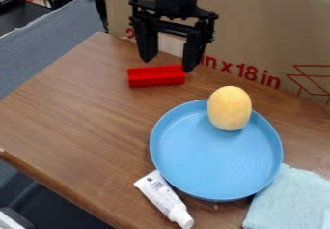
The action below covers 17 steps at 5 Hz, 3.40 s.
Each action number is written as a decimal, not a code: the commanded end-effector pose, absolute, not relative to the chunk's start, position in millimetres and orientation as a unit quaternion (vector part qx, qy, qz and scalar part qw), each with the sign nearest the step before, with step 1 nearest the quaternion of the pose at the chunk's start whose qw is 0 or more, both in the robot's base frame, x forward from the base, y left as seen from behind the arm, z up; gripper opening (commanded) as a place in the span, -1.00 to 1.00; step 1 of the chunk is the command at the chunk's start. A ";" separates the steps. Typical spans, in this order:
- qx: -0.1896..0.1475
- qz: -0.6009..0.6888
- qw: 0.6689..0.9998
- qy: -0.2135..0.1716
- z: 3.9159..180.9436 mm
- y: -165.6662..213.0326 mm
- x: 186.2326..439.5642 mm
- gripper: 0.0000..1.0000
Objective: Move the red object to the left side of the table
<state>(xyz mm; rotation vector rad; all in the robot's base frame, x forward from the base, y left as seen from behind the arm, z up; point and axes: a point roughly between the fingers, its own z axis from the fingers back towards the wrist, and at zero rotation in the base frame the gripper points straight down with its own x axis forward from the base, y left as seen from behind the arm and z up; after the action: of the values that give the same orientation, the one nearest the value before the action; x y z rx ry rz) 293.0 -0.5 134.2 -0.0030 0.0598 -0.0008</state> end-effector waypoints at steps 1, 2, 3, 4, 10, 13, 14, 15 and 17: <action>0.001 -0.011 0.999 0.035 129.5 -4.2 295.6 1.00; 0.006 -0.024 0.999 0.037 127.6 -1.6 310.0 1.00; 0.015 -0.092 0.995 0.039 125.7 19.4 317.9 1.00; 0.019 -0.153 0.987 0.042 120.9 32.1 325.8 1.00; 0.069 -0.368 0.927 0.030 75.2 87.2 339.7 1.00; 0.078 -0.411 0.908 0.004 79.1 101.3 325.7 1.00; 0.083 -0.422 0.903 0.003 67.3 103.3 330.1 1.00; 0.083 -0.432 0.898 0.002 62.8 102.6 329.7 1.00; 0.088 -0.453 0.887 -0.002 69.8 115.9 334.8 1.00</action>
<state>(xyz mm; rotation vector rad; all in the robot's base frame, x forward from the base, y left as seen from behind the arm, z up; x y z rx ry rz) 325.5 111.3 49.5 0.1363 0.0451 -0.9485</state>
